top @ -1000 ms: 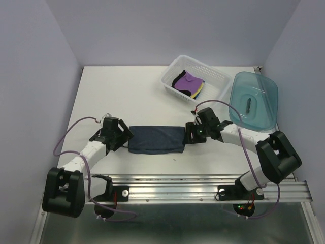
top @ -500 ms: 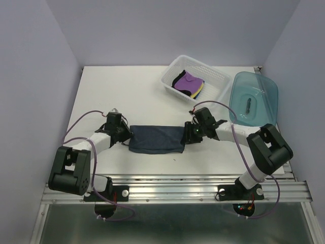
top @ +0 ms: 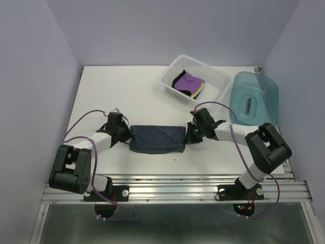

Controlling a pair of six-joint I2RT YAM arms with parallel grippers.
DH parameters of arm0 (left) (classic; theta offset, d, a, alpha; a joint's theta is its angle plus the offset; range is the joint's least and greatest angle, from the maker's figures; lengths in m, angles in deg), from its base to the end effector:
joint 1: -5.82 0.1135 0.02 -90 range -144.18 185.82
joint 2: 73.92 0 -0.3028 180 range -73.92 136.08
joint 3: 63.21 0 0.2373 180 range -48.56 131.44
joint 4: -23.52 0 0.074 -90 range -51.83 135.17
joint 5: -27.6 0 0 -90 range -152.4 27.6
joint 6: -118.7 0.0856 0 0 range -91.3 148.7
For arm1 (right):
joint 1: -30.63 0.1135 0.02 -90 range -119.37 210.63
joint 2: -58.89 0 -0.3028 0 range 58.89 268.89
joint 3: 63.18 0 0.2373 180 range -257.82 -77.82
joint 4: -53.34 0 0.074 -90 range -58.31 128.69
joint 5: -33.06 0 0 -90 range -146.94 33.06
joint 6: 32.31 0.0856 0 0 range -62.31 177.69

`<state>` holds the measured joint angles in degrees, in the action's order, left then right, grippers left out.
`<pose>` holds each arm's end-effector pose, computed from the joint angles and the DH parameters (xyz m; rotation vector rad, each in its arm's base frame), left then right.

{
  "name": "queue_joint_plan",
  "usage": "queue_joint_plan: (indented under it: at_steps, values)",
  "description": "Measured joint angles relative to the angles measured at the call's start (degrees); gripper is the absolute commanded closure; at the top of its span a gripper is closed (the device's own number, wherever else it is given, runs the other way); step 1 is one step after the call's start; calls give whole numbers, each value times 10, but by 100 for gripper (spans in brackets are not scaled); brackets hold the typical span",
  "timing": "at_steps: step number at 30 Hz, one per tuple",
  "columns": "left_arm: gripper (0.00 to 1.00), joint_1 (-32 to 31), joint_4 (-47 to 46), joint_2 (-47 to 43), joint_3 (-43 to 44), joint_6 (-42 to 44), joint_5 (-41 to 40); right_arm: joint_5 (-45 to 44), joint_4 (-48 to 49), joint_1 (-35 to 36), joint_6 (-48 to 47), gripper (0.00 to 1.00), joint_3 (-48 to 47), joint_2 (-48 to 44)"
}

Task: Fold and stack the towels
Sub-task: Fold the towel

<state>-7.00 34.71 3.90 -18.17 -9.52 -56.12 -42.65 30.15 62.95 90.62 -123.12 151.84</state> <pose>0.2613 -0.0691 0.1706 -0.4737 2.3565 -0.5587 0.2607 0.1900 0.1562 -0.0880 2.6850 0.7232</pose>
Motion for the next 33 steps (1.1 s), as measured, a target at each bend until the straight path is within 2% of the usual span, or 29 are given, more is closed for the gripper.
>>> queue_joint_plan:
  at_steps: [9,18,24,33]
  values:
    - [90,-34,-5,-10,-13,-21,18,-49,-65,0,-17,99,-12,-68]
    - [91,-49,0,-34,-19,-30,21,-20,-112,2,-49,99,-65,-85]
    - [91,-49,-7,-22,-22,-33,23,-6,-137,35,-62,99,-125,-53]
    - [92,-49,-16,-18,-26,-41,26,17,-146,123,-73,99,-240,25]
